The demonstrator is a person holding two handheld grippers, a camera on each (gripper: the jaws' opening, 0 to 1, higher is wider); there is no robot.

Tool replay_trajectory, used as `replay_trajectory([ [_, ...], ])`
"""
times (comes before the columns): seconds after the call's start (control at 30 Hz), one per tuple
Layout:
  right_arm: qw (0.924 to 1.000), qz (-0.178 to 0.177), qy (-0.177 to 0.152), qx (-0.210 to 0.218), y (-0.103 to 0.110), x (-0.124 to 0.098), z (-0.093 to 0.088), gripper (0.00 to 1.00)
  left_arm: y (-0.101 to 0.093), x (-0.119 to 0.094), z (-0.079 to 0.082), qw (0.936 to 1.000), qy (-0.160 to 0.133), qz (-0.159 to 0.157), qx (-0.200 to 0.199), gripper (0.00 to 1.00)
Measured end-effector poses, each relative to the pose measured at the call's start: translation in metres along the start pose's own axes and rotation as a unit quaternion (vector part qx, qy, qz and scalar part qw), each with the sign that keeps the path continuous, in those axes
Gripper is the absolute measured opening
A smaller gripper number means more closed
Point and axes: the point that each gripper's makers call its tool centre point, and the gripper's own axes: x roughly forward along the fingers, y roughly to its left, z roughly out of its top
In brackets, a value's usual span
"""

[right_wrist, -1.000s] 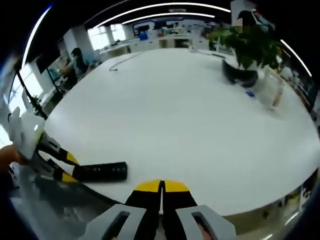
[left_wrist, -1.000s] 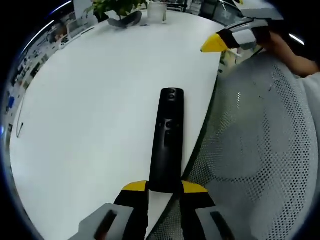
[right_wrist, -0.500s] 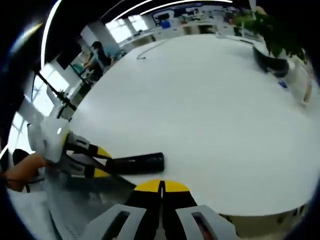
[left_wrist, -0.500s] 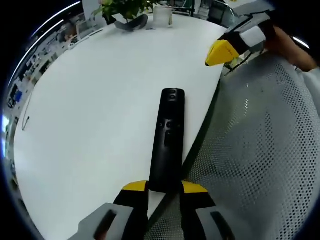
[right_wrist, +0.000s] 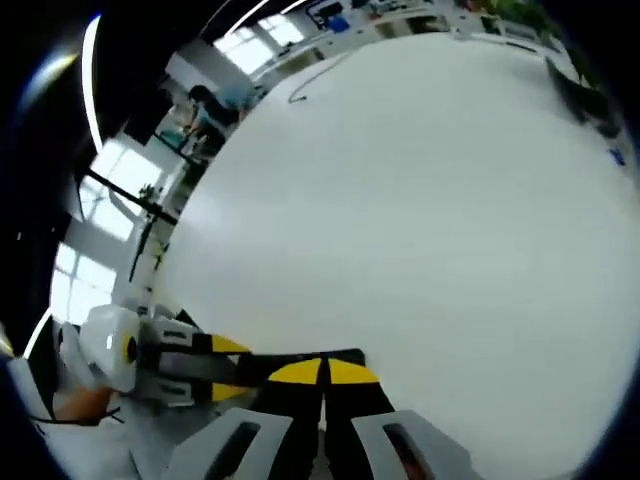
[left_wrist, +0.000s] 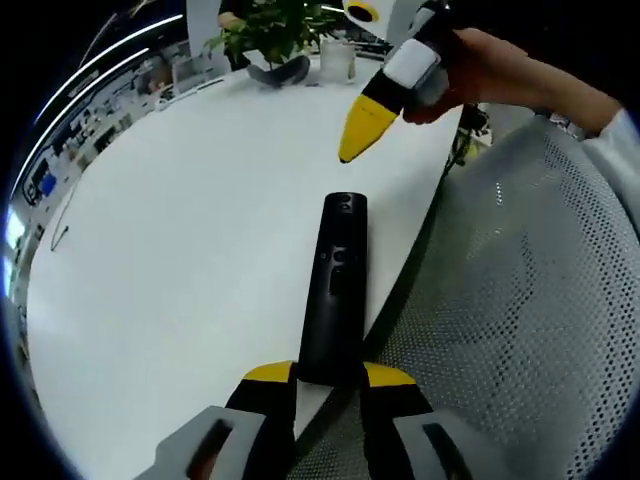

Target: Press the specified remote control buttons in sequence, fully releasing each button before pressing the next.

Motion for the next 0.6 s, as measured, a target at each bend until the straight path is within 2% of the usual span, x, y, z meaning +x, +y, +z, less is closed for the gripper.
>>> replay_trajectory([
  [0.1, 0.9998, 0.012, 0.007, 0.018, -0.005, 0.010, -0.016, 0.00, 0.001, -0.001, 0.000, 0.9999, -0.011, 0.003, -0.001, 0.24],
  [0.13, 0.9990, 0.017, 0.028, 0.029, -0.005, 0.011, -0.024, 0.00, 0.001, -0.001, 0.000, 0.9999, -0.011, 0.004, 0.003, 0.24],
  [0.17, 0.9971, 0.006, 0.062, 0.044, -0.007, 0.008, -0.030, 0.00, 0.001, -0.001, 0.000, 0.9999, -0.010, 0.005, 0.005, 0.24],
  [0.23, 0.9999, 0.002, -0.002, 0.011, -0.008, 0.007, -0.007, 0.00, 0.001, 0.000, 0.001, 0.9995, -0.008, 0.011, 0.030, 0.24],
  [0.37, 0.9990, -0.002, 0.019, 0.040, -0.015, 0.007, -0.013, 0.00, 0.001, 0.001, 0.001, 0.9987, -0.007, 0.017, 0.048, 0.24],
  [0.47, 0.9990, -0.001, 0.013, 0.044, -0.015, 0.006, -0.012, 0.00, 0.001, 0.001, 0.000, 0.9975, -0.010, 0.020, 0.067, 0.24],
  [0.6, 0.9981, 0.003, 0.032, 0.052, -0.012, 0.012, -0.018, 0.00, 0.001, 0.002, 0.000, 0.9966, -0.011, 0.023, 0.079, 0.24],
])
